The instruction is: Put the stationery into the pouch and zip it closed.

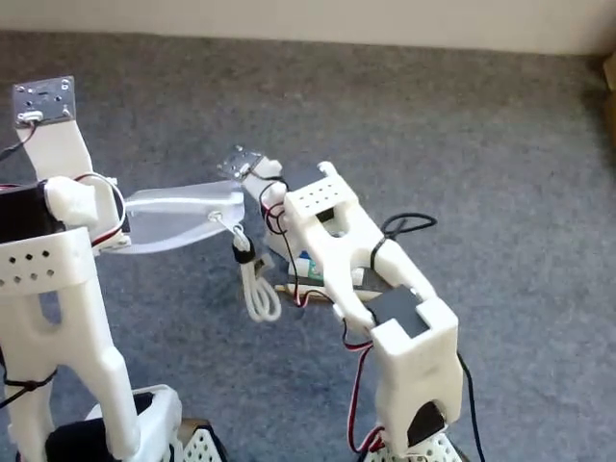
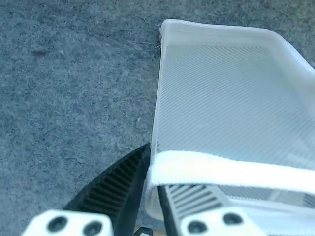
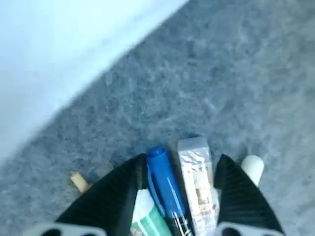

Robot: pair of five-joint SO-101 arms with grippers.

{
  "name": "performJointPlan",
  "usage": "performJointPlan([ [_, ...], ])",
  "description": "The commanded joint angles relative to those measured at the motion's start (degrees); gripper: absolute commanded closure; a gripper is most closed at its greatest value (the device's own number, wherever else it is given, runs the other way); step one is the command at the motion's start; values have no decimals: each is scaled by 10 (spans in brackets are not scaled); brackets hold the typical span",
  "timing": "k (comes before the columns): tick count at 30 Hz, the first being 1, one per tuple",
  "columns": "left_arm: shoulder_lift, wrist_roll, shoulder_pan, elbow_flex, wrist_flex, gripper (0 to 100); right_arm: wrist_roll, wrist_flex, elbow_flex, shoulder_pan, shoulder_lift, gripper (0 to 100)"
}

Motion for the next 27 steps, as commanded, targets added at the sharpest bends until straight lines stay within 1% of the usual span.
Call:
performJointPlan([
  [1, -16, 5, -13, 14, -22, 995, 11, -9, -34, -3, 4, 840],
  [6, -16, 4, -13, 22, -24, 995, 11, -20, -34, -3, 29, 846],
  [12, -16, 4, -13, 22, -23, 995, 11, -31, -34, 5, 33, 975],
  [14, -16, 4, -13, 22, -22, 995, 11, -27, -34, 13, 29, 995],
  [23, -16, 4, -13, 22, -23, 995, 7, 28, -33, 16, -45, 982],
  [24, -16, 4, -13, 22, -23, 995, 4, 33, -33, 16, -46, 963],
  [27, -16, 5, -13, 22, -23, 995, -55, 38, -33, 15, -46, 878],
])
